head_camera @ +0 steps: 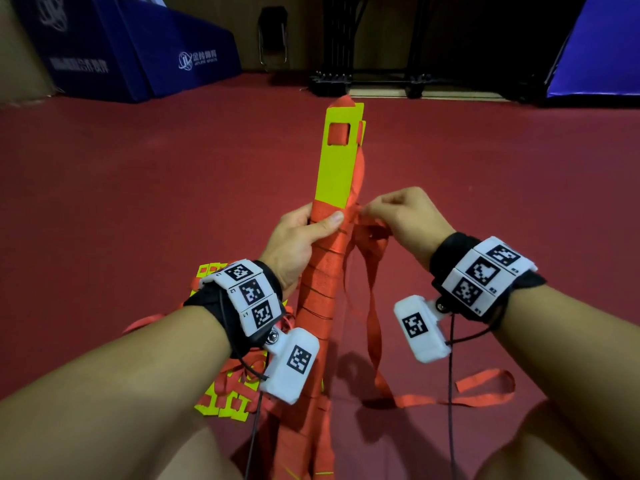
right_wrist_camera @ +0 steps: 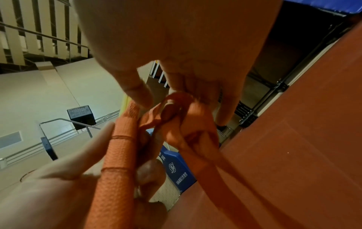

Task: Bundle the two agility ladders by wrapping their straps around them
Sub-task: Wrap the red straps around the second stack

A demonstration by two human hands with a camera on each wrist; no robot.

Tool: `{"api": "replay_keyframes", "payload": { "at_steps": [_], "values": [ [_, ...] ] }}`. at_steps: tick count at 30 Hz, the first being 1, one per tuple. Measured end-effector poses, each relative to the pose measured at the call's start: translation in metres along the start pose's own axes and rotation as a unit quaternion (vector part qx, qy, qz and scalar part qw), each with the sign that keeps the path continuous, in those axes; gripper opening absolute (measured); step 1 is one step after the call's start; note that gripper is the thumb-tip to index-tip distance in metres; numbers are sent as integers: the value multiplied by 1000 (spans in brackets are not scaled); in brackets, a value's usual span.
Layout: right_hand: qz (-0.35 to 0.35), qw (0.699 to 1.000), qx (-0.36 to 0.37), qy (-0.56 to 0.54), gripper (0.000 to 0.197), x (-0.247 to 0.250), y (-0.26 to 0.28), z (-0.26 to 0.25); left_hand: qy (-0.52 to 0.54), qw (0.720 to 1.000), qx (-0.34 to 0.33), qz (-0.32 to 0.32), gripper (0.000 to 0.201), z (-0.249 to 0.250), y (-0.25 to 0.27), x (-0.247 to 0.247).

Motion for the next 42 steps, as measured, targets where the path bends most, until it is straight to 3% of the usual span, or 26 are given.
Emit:
{"api": "replay_keyframes", "payload": {
  "at_steps": [3,7,9,12,19,23,27,29,32,38,42],
  "values": [
    [37,999,-12,-4,35,5,-2,2,0,1000,-1,-13,15,1,1,-3],
    [29,998,-6,49,19,7,-1,0,6,1000,-13,-21,32,0,2,-7],
    [24,998,-9,62,20,8,-1,-1,0,1000,-14,-28,32,0,3,-8],
    [15,997,-19,79,25,11,-2,1,-13,999,-17,-38,25,-2,1,-7],
    [-19,995,-12,93,16,9,-2,4,-43,998,-12,-35,2,-3,1,-2],
    [-70,986,-28,150,31,0,2,3,-63,997,-2,-37,18,-4,2,-8],
    [-55,985,-72,149,41,1,1,8,-53,998,-1,-41,51,-3,5,-13],
    [-47,985,-86,139,47,2,-1,12,-48,998,2,-38,55,-2,5,-13],
    [-50,983,-95,148,55,2,-1,13,-58,998,7,-32,37,-1,5,-12],
    [-78,983,-82,146,36,-3,3,4,-68,997,18,-30,10,0,4,-11],
    [-62,982,-61,167,30,0,2,4,-30,999,18,14,20,4,3,-1]
  ]
}}
Point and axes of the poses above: each hand's wrist, its own y-axis away from the middle knuckle, its own x-axis out of the back of the hand, z = x × y, the point moved 6 cm from there along -y, towards the middle knuckle, and after that the axes turned 5 degrees about y, right-handed, at the moved point
